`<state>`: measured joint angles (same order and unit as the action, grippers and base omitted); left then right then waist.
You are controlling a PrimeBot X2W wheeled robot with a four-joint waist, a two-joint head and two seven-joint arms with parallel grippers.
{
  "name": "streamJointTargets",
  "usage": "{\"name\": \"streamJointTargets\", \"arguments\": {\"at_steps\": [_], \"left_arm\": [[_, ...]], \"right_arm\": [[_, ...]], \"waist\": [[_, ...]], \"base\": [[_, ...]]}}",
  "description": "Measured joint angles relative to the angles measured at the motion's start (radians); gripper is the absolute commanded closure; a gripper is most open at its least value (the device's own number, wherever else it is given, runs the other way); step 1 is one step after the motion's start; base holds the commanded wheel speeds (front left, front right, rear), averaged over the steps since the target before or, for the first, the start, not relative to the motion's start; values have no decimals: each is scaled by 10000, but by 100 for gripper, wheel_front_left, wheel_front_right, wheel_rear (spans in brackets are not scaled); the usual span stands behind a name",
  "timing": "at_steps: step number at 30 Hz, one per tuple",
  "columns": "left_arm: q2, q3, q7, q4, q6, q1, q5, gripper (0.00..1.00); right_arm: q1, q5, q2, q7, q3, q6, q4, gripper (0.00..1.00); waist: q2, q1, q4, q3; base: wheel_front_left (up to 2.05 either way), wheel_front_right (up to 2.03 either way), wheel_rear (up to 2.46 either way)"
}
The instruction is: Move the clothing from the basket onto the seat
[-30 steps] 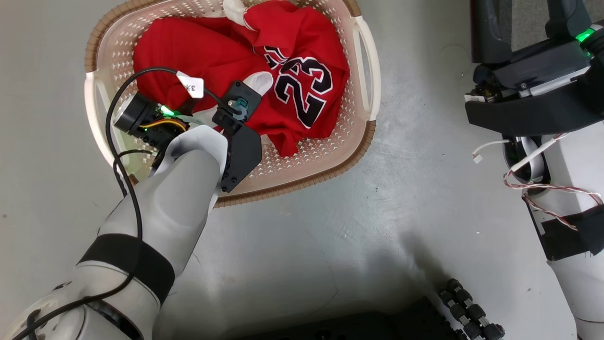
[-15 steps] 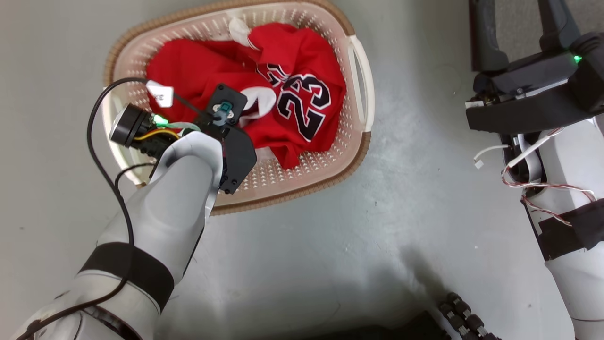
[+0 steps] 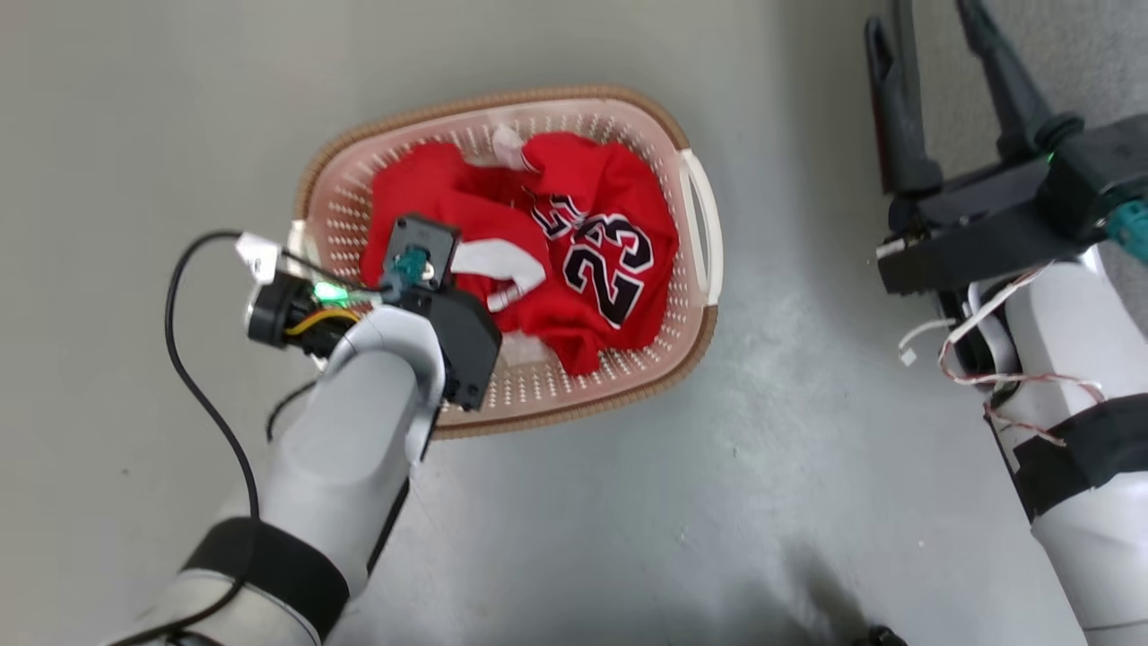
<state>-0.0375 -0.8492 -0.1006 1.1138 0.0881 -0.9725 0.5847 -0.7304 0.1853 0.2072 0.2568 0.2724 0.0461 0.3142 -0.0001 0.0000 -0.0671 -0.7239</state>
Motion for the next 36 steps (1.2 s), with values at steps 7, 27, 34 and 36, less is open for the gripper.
{"name": "streamJointTargets", "arguments": {"at_steps": [7, 27, 34, 36], "left_arm": [[10, 69, -698, -560, 12, 791, 738, 100], [8, 594, -1438, -932, 73, 3301, 2104, 100], [10, 911, -1480, -1187, -59, 4051, 2127, 100], [4, 1181, -1480, -1361, -58, 4236, 2138, 100]], "right_arm": [[468, 8, -36, -2, -63, 159, 522, 0], [2151, 234, -405, -2, -224, 334, 1678, 0], [2601, 272, -468, -4, -249, 349, 1856, 0], [2730, 272, -508, -2, -245, 395, 1866, 0]], "waist": [[0, -1, 236, 962], [-1, -2, 861, 3847], [-1, -3, 1038, 4803], [0, -3, 1083, 5047]], "base": [[0, 0, 0], [0, 0, 0], [0, 0, 0], [0, 0, 0]]}}
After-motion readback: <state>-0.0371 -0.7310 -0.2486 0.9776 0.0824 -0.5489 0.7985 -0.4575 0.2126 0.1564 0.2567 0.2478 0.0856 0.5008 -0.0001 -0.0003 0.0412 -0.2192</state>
